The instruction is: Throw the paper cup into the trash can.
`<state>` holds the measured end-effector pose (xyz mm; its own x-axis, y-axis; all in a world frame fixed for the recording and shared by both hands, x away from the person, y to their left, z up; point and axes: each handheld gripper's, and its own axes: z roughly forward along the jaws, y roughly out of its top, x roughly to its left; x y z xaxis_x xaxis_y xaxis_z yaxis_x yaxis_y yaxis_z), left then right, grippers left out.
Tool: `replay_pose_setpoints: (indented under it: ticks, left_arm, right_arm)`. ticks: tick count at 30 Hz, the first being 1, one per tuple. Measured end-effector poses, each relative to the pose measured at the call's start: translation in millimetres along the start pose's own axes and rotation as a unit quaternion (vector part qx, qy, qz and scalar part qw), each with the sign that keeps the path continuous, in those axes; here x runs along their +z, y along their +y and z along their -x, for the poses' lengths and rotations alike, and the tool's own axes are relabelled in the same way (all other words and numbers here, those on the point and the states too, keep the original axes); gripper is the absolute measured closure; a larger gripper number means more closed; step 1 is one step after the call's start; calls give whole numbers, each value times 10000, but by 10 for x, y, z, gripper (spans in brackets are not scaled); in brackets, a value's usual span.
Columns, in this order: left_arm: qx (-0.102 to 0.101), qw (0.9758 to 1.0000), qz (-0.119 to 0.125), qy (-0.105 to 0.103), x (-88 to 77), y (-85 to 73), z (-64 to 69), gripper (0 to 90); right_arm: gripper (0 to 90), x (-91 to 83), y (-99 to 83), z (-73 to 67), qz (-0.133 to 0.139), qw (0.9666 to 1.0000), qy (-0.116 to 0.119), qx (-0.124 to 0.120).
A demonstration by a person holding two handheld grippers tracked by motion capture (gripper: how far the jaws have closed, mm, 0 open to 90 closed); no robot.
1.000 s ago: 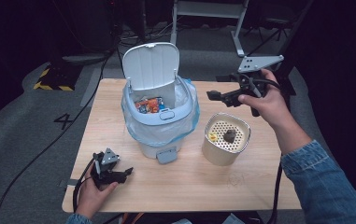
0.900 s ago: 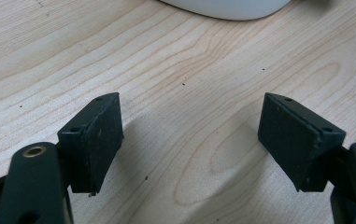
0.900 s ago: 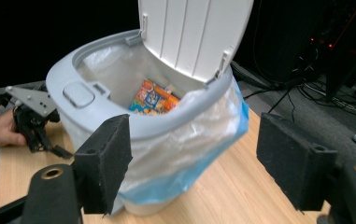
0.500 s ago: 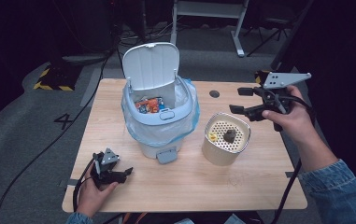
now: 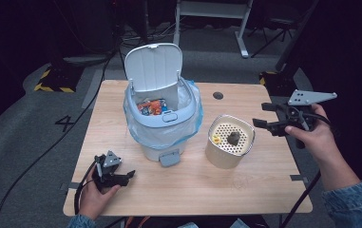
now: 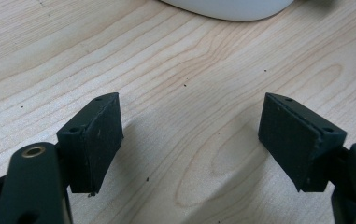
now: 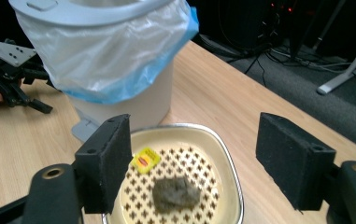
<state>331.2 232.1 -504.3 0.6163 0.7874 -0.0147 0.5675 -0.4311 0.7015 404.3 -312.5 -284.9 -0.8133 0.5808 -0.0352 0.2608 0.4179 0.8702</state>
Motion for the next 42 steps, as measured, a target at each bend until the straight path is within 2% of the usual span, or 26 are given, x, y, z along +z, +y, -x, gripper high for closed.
replay_pose_setpoints:
  ticks: [6, 11, 13, 15, 19, 23, 31, 35, 42]
  left_arm:
    - [-10, 10000, -2, 9, -1, 1, 0, 222]
    - [6, 10000, -19, 15, 2, 7, -6, 216]
    - [68, 10000, -19, -52, 10, 12, -28, 209]
    - [130, 9998, -43, -127, 18, 22, -54, 194]
    - [129, 9998, -54, -121, 21, 23, -56, 183]
    - [96, 9999, -54, -100, 19, 20, -50, 178]
    - [65, 9999, -71, -75, 19, 21, -43, 170]
    - [56, 9999, -75, -67, 19, 22, -41, 169]
    - [12, 10000, -64, 15, 14, 20, -29, 176]
  right_arm:
    - [268, -43, -290, 51, -110, 9997, -138, 189]
    - [265, -34, -534, 52, -244, 9990, -314, 217]
    - [265, -16, -655, 45, -350, 9983, -418, 222]
    - [265, 11, -785, 35, -434, 9977, -452, 253]
    - [251, 74, -1071, 10, -650, 9959, -575, 242]
    - [231, 156, -1386, -14, -786, 9943, -530, 481]
    - [218, 339, -1876, -65, -1123, 9892, -666, 671]
    - [203, 426, -2054, -89, -1268, 9866, -782, 670]
    - [155, 518, -2220, -125, -1156, 9842, -1001, 893]
